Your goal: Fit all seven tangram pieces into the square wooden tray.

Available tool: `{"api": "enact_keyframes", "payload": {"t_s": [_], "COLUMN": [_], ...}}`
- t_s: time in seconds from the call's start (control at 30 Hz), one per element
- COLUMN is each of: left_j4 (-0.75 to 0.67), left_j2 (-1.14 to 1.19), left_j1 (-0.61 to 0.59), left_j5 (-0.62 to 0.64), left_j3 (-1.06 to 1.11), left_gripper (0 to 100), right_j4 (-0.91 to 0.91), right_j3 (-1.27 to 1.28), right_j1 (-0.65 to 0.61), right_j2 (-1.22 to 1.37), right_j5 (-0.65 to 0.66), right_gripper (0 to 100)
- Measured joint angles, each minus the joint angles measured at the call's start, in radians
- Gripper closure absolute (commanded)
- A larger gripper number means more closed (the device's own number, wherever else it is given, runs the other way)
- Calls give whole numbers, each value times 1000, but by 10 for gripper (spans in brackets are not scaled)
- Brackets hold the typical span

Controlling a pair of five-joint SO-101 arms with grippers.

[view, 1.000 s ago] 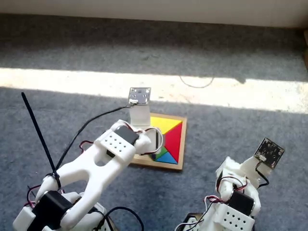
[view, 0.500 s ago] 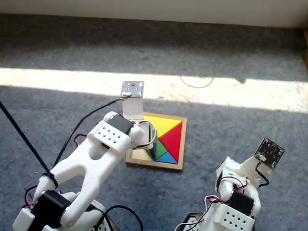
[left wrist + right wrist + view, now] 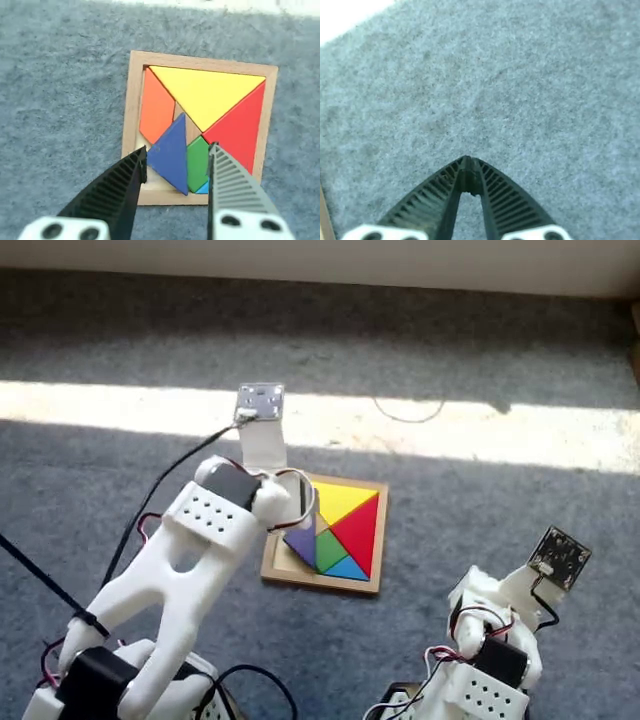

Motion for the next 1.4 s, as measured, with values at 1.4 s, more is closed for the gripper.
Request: {"api": "enact_keyframes", "payload": {"t_s": [1.4], "left_j4": [-287], "left_j2": [318], "left_j1": [68], "left_j5": [2], "left_j3": [-8], "left_gripper": [919], "right_j4": [0], "right_j3": [0], "right_j1": [0], "right_j2": [0], "right_j5": [0], "right_gripper": [994]}}
